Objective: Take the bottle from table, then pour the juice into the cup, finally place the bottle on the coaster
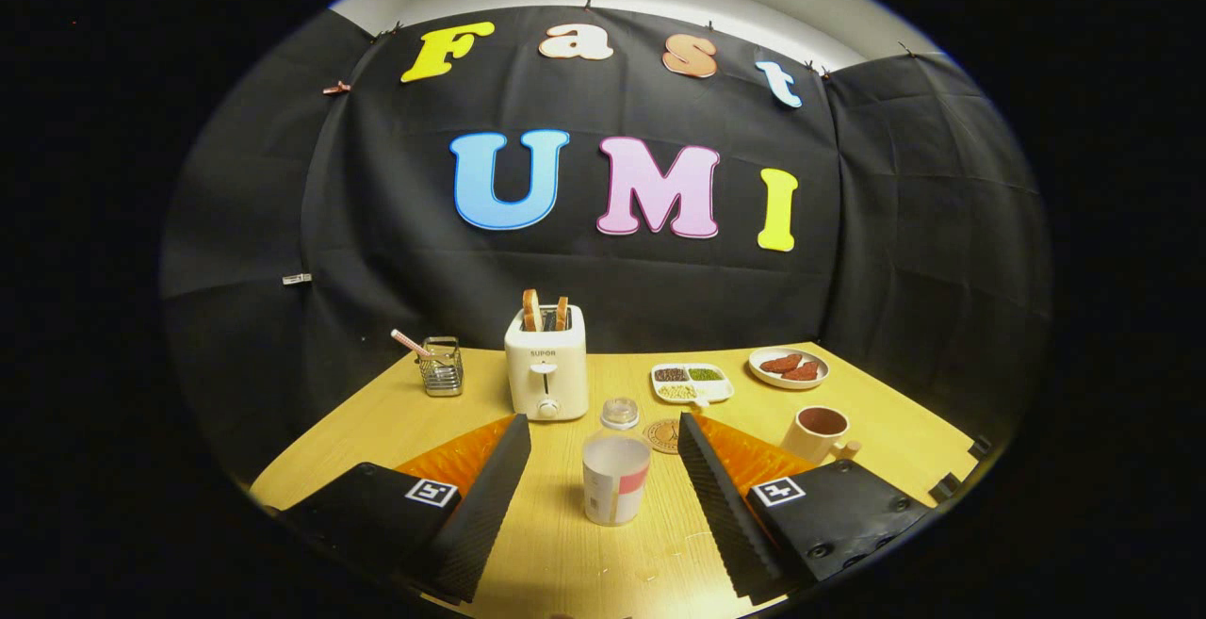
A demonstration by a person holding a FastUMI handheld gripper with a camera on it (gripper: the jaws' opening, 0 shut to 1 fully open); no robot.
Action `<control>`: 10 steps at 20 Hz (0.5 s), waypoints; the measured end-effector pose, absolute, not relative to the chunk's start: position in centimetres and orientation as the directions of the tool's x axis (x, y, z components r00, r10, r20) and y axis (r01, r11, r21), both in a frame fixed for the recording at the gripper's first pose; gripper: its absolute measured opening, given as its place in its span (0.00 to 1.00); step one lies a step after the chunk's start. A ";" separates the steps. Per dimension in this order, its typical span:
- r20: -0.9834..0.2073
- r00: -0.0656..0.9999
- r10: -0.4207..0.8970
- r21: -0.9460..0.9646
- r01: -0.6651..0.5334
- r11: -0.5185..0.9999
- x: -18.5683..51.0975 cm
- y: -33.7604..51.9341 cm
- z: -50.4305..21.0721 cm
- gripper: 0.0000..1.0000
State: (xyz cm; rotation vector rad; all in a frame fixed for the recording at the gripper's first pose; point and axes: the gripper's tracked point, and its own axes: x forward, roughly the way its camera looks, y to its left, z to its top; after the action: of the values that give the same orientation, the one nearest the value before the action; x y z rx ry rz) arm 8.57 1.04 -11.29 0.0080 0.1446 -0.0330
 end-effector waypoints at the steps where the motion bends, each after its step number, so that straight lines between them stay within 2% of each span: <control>1: -0.150 0.988 -0.037 0.006 0.038 0.999 9.1 1.0 -12.1 0.97; 10: -0.214 0.976 -0.049 -0.003 0.050 0.999 12.1 0.7 -18.8 0.97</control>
State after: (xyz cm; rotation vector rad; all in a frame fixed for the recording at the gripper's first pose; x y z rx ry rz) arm 12.13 0.66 -18.79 0.0026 0.2155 -0.0500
